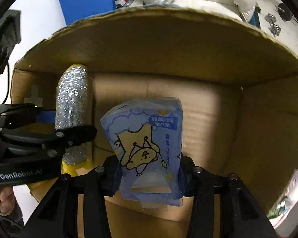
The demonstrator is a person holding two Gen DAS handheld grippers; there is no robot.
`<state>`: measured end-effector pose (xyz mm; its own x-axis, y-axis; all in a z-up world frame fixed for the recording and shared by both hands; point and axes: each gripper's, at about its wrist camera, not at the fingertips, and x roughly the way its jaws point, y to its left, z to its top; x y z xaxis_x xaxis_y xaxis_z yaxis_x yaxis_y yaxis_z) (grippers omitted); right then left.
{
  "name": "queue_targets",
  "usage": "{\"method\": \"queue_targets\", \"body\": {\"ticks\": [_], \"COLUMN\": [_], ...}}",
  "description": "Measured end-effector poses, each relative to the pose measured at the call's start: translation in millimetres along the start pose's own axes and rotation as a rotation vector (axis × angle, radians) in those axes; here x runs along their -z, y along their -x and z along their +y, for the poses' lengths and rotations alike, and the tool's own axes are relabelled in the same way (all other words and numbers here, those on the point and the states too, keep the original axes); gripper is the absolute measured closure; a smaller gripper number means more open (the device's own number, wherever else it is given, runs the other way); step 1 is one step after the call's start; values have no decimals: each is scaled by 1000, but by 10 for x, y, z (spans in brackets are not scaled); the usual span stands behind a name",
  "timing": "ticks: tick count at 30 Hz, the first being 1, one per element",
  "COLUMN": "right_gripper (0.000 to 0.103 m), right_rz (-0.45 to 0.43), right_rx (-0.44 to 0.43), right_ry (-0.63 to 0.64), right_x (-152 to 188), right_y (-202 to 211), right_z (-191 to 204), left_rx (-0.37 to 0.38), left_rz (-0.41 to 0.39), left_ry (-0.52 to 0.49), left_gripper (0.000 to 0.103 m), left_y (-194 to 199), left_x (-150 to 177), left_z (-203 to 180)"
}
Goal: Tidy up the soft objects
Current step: 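Carry sponge and tissue pack into the box and open both tools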
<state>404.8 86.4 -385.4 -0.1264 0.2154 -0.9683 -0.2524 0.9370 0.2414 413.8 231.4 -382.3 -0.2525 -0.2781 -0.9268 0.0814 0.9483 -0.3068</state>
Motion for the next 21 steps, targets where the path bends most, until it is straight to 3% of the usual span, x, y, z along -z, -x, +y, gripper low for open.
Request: {"method": "queue_targets", "body": {"ticks": [2,4,6,9,13,15,17,21], "right_gripper": [51,28,19,15,11,0,0,0], "right_rz": [-25,-28,-28,-36,-34,-43,-67,-111], "right_rx": [11,8,0,9,3,32,54,86], "right_ry": [43,70,50,15,-12,-14,-17,-29], "right_x": [79,189,221,245,344,513,462,767], "right_y": [32,69,52,92,188,284,300,470], "right_z": [12,-6,-11,-145,-166,-154,64,235], "left_rx": [22,29,13,17,-15,-41,-57,-122], "left_rz": [31,31,8,-15,-77,-110,-146,-231], "left_ry": [-3,-2,1,27,68,95,116,161], "left_gripper": [49,41,30,26,10,5,3,3], "left_y": [13,60,144,250,417,494,573,706], "left_x": [-24,-46,-45,-14,102,215,373,712], "left_z": [-2,1,-13,15,32,36,-2,-138]}}
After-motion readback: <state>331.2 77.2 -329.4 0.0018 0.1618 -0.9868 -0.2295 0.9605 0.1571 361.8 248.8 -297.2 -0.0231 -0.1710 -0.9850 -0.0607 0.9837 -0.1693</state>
